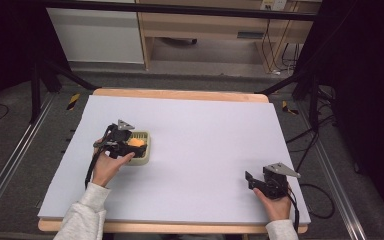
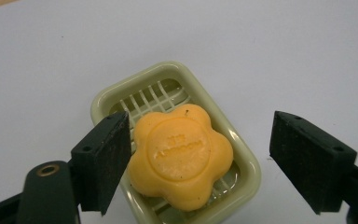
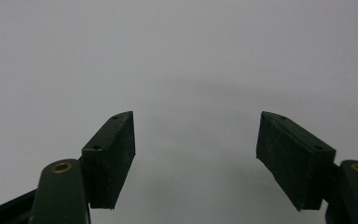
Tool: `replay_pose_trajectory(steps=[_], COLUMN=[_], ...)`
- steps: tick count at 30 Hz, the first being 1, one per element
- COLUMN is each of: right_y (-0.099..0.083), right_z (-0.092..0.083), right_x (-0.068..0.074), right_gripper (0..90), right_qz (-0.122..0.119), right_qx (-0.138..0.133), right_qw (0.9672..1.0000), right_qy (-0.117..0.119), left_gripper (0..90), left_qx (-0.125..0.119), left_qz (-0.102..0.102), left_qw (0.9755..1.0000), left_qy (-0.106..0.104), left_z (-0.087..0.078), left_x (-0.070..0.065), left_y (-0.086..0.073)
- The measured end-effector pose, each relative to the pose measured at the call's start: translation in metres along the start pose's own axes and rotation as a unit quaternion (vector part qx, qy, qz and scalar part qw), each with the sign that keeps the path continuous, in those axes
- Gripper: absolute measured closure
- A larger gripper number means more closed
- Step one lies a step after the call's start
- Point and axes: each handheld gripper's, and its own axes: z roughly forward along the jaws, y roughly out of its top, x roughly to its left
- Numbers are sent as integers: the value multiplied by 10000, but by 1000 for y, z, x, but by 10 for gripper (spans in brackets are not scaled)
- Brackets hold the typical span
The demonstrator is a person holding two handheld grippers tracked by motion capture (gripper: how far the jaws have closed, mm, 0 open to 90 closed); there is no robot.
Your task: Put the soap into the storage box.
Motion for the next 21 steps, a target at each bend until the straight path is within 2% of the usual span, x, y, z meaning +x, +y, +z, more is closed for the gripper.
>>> replay_pose_trajectory(steps=[1,2,3,4,6,13,14,18,21], right_y=[0,0,0,1,0,1,0,0,0], right_z=[0,0,0,-1,-1,-1,-1,0,0], right_x=[0,-1,-1,-2,-2,-4,-4,-5,-7], right_gripper=[285,285,285,284,285,296,313,326,339], right_qz=[19,40,44,60,99,118,80,71,103], right_qx=[-13,-27,-31,-23,-17,-34,-22,16,47], right_qw=[10000,10000,10000,10000,9999,9999,9999,9999,9998], right_qy=[5,-2,-15,-16,-28,-55,-88,-144,-165], left_gripper=[207,213,219,221,228,259,264,268,266], left_qx=[0,-145,-145,-290,-395,-664,-750,-822,-951], left_qz=[0,-26,-26,-87,-134,-214,-258,-270,-307], left_qw=[10000,9999,9999,9995,9991,9975,9968,9962,9949], left_qy=[0,25,25,11,51,102,95,106,135], left_z=[0,-4,-4,-8,-12,-23,-26,-31,-37], left_x=[0,-2,-2,-3,-3,-1,1,4,11], left_y=[0,-3,-3,-6,-10,-22,-28,-39,-55])
